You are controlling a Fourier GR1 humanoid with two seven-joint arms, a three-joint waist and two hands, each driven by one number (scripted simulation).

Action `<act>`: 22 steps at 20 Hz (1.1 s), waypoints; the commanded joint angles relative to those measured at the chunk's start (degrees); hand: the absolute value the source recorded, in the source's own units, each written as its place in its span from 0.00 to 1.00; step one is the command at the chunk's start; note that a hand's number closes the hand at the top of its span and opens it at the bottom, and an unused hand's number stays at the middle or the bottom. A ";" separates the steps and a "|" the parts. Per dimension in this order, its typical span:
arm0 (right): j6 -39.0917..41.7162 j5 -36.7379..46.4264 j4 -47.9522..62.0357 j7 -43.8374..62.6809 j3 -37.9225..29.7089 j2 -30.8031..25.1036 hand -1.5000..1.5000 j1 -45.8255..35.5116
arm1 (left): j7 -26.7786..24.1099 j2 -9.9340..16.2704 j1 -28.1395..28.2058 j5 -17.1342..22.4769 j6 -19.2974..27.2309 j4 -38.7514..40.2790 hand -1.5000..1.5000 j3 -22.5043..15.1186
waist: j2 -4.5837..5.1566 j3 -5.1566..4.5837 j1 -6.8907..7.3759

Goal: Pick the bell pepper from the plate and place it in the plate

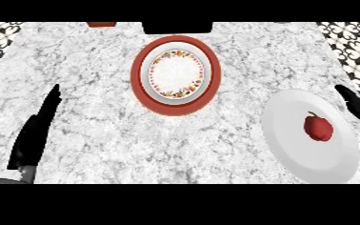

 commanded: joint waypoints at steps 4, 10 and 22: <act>-16.29 12.23 -16.30 -9.93 10.79 17.87 0.00 13.89 | -7.97 -1.47 4.30 -1.94 0.60 1.63 0.50 0.63 | 0.55 -0.02 1.02; -13.41 23.08 -19.57 9.51 18.48 8.97 0.00 29.63 | -4.89 0.66 3.87 -1.51 -1.23 -1.88 0.50 1.79 | 0.83 -0.19 1.52; 1.10 38.70 -27.97 54.59 12.18 -7.38 0.00 33.43 | -7.77 0.37 5.03 -1.87 -3.35 -1.19 0.50 2.31 | 1.48 -0.26 3.39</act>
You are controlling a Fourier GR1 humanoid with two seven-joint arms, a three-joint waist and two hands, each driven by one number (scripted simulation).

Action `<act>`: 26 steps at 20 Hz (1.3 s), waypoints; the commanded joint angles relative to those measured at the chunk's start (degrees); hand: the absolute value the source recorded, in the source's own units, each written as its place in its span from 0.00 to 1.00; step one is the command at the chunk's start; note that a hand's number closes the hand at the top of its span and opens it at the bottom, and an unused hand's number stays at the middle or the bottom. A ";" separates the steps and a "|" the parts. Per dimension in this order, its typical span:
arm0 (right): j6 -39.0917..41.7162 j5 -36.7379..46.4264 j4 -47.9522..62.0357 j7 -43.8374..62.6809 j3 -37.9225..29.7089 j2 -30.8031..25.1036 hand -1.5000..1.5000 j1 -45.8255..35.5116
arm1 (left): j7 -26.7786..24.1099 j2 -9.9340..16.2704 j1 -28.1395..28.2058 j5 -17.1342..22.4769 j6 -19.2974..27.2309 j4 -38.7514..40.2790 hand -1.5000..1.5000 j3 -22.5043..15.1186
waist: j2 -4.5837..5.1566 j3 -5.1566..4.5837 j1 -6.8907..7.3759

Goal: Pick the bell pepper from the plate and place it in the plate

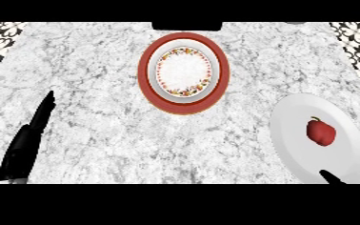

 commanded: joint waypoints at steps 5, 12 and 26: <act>17.20 6.60 -3.57 30.34 -1.65 -8.89 0.00 -8.77 | -1.23 -2.22 -1.00 -1.57 -0.06 2.32 0.50 -0.33 | -0.16 0.17 0.09; 30.41 -0.15 6.95 35.10 -2.52 -14.49 0.00 -19.46 | 1.11 -1.30 -0.24 -1.40 -1.49 -1.10 0.50 1.41 | -0.39 0.37 0.10; 38.41 1.35 21.06 25.70 -1.77 -5.30 0.00 -26.17 | 0.40 -7.00 2.05 -7.54 -3.11 -0.90 0.50 4.25 | -0.55 0.37 -0.75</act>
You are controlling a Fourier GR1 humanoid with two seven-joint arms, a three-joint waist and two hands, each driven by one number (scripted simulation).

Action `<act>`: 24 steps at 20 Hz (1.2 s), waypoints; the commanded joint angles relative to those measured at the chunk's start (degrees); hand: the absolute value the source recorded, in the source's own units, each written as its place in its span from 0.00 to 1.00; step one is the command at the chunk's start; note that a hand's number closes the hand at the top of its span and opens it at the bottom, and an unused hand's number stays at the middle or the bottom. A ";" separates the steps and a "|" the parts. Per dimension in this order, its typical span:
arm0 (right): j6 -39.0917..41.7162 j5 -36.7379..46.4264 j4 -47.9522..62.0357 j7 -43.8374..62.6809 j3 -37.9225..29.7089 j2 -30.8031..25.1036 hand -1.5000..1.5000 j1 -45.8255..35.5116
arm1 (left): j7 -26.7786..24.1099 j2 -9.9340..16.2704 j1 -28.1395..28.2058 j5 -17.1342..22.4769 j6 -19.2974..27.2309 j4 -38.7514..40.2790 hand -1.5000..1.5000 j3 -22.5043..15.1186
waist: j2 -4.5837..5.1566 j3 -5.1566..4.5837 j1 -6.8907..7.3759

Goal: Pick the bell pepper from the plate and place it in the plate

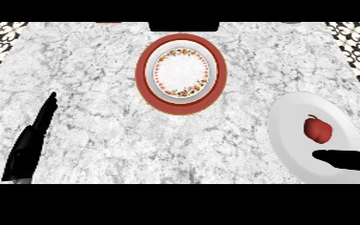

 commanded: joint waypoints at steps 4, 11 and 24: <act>4.36 -1.37 11.93 -8.49 -2.69 2.82 0.00 -3.36 | 2.02 -1.06 -0.62 -1.71 -2.26 -0.60 0.50 2.54 | 0.03 0.03 0.05; 6.51 2.14 16.02 -7.72 -5.09 5.52 0.00 -9.12 | -0.10 -4.51 0.20 -5.75 -3.37 -0.06 0.50 4.69 | 0.01 0.01 0.01; 2.32 7.15 21.13 -19.76 -6.56 11.72 1.00 -7.62 | 1.29 -7.10 3.74 -8.16 -8.27 -4.91 0.50 8.88 | -0.04 0.01 0.02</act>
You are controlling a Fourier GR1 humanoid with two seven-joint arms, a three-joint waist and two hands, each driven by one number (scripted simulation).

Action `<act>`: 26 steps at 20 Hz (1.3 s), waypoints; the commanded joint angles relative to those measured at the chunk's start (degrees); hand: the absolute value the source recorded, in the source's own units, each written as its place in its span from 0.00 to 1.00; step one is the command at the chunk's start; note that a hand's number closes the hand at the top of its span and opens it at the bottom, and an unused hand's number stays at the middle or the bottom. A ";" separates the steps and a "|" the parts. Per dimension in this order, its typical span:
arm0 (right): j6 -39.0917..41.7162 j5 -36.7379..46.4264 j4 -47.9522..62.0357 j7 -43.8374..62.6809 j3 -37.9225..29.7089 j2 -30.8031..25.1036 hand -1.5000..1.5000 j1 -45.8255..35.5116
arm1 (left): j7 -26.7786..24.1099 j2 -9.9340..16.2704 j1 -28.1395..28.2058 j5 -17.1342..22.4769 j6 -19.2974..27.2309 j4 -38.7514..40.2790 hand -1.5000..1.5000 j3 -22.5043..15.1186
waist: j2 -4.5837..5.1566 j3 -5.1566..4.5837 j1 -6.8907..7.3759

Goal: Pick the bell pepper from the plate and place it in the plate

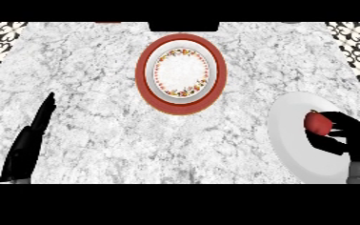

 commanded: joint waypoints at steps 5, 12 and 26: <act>1.70 0.98 2.55 -4.69 -4.22 -1.79 1.00 -0.61 | -2.46 -0.34 0.31 -1.31 -3.62 1.16 0.50 4.08 | 0.00 -0.01 -0.03; 14.52 7.92 7.19 -18.70 10.46 -10.91 1.00 -16.83 | -0.83 -2.07 -3.74 -2.04 -4.99 -1.07 0.50 -1.67 | 2.80 0.06 9.85; 14.71 4.50 24.15 -55.74 6.84 -19.14 1.00 -41.98 | 0.06 -2.23 -6.94 -3.14 -4.73 0.38 0.50 -2.18 | 2.67 0.39 8.56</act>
